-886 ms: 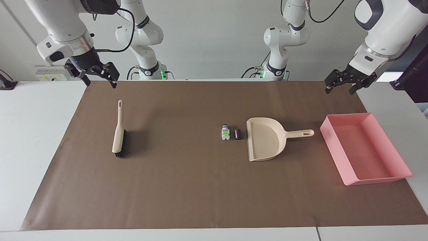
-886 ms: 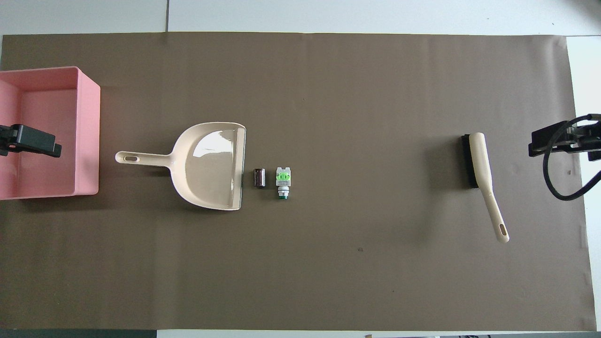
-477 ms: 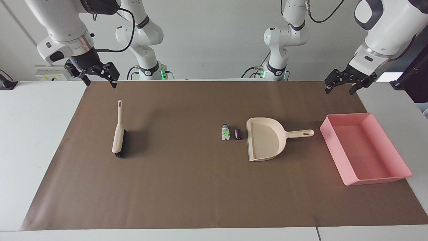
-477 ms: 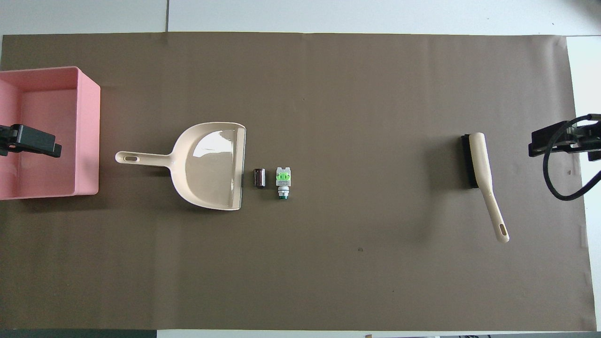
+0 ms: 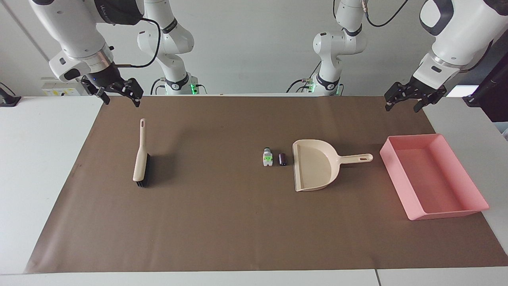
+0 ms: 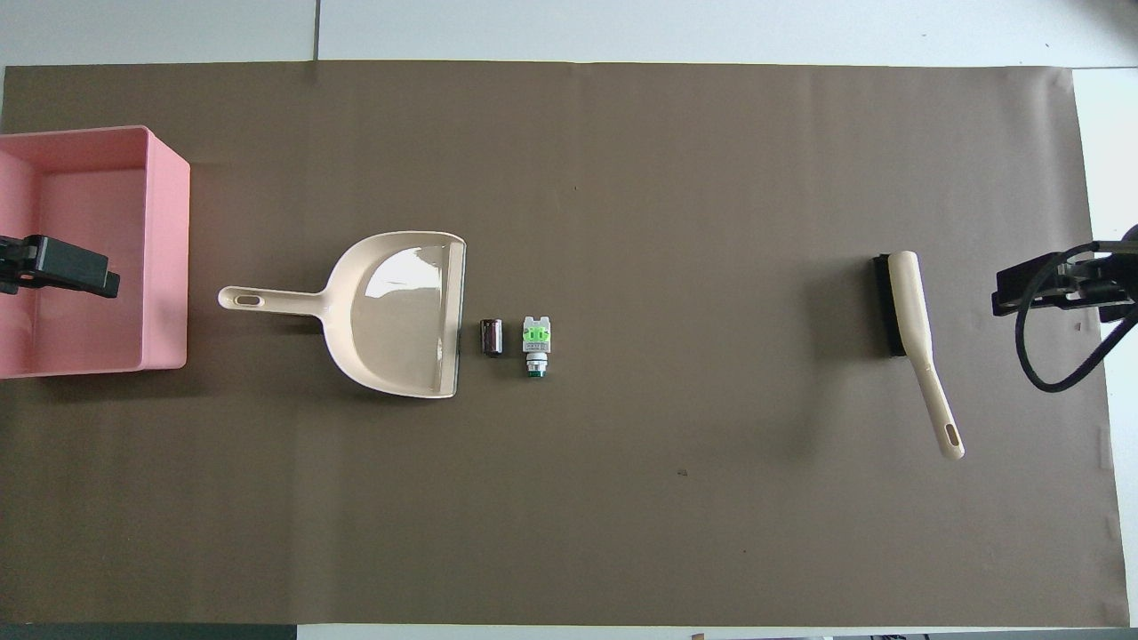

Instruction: Clean e-waste and dump in bin

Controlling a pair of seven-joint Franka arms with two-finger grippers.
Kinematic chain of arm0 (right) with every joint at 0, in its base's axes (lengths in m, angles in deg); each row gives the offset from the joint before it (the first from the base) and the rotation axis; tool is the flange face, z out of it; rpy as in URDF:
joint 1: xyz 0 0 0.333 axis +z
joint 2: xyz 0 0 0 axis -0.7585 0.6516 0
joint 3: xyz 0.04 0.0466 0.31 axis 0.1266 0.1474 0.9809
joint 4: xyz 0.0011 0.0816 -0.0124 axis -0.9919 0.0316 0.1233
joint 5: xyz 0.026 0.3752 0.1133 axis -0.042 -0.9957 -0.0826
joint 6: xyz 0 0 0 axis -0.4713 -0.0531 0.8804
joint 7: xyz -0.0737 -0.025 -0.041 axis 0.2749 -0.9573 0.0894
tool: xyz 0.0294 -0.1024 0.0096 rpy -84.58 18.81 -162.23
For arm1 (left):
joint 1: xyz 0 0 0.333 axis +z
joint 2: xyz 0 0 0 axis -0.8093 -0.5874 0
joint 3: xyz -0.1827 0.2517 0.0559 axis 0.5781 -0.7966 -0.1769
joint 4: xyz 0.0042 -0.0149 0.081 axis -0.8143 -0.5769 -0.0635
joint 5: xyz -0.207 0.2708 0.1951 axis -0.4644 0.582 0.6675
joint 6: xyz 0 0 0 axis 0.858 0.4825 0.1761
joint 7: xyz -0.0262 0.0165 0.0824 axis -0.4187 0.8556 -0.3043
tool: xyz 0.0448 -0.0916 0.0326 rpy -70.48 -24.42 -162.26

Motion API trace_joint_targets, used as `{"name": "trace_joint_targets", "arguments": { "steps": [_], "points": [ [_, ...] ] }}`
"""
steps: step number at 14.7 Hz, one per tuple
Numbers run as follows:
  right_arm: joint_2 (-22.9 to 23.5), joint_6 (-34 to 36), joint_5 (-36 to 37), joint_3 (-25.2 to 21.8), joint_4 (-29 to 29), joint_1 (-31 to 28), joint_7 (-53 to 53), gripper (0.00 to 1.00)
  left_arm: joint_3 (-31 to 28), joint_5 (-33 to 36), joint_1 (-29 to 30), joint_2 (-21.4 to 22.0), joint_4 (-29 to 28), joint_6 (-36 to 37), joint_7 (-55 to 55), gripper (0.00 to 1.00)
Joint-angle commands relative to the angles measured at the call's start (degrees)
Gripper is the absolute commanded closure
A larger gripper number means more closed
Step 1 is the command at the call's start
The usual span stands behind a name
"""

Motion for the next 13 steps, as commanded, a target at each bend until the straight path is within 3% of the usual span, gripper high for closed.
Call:
{"name": "trace_joint_targets", "arguments": {
  "steps": [1, 5, 8, 13],
  "points": [
    [-7.99, -10.02, 0.69, 0.10, 16.39, -1.82, -3.59, 0.00, 0.27, 0.73, -0.27, 0.52, 0.02, -0.07, 0.14, 0.03],
    [-8.80, -15.85, 0.43, 0.10, 25.30, -2.78, -5.25, 0.01, 0.53, 0.64, -1.58, 0.34, -0.15, -1.21, -11.77, 0.03],
    [-7.13, -26.19, -0.01, 0.10, 32.06, -5.76, -11.39, 0.01, 0.62, 0.64, -2.20, -0.09, -1.29, -4.10, -25.03, 0.04],
    [-3.26, -36.23, -2.12, 0.10, 37.52, -6.92, -14.56, 0.01, 0.62, 0.73, -3.77, -0.53, -7.09, -11.74, -48.86, 0.08]
  ]
}}
